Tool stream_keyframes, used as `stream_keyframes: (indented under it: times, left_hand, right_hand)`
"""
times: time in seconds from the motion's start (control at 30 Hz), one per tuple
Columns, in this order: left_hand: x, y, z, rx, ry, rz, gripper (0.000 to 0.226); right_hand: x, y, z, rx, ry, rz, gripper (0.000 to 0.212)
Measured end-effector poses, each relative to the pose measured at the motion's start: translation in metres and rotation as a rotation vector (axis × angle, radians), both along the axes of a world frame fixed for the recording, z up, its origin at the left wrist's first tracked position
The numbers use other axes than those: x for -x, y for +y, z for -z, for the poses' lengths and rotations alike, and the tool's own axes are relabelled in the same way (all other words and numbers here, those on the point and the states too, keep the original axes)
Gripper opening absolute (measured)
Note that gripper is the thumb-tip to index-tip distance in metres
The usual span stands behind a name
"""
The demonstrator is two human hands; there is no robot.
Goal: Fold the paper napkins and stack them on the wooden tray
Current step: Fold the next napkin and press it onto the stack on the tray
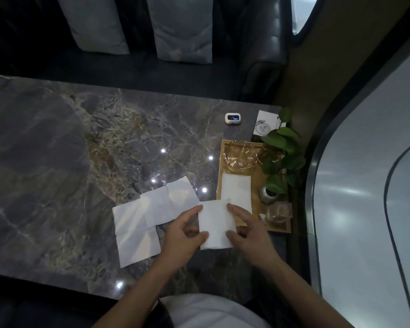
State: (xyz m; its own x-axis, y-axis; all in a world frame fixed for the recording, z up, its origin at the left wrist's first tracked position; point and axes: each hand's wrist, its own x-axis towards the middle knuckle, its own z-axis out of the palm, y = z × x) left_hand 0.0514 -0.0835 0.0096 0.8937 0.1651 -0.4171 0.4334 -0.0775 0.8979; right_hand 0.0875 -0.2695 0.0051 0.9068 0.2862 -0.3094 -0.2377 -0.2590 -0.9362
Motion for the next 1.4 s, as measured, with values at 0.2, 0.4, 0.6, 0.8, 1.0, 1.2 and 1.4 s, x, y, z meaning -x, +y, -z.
stream_keyframes:
  times: [0.2,0.4,0.6,0.8,1.0,1.2,1.4]
  left_hand:
    - [-0.02,-0.007,0.003,-0.033,0.011,0.06,0.058]
    - [-0.043,-0.014,0.01,-0.101,0.002,0.13,0.056]
    - [-0.069,-0.02,0.023,-0.145,-0.017,0.175,0.062]
    - [-0.095,-0.023,0.033,-0.156,0.003,0.22,0.066]
    - [-0.115,-0.028,0.036,-0.204,-0.02,0.27,0.065]
    - [-0.125,-0.033,0.043,-0.271,-0.045,0.336,0.067]
    - [-0.127,-0.036,0.043,-0.505,-0.09,0.481,0.07]
  right_hand:
    - [-0.013,-0.009,0.007,0.095,-0.049,0.056,0.052]
    - [-0.028,-0.012,0.013,0.183,-0.074,0.07,0.049]
    - [-0.05,-0.013,0.022,0.298,-0.1,0.079,0.054]
    - [-0.065,-0.008,0.025,0.38,-0.078,0.111,0.055]
    - [-0.073,-0.007,0.029,0.436,-0.095,0.113,0.056]
    - [-0.077,-0.006,0.03,0.474,-0.101,0.101,0.059]
    - [-0.078,-0.006,0.031,0.548,-0.12,0.017,0.062]
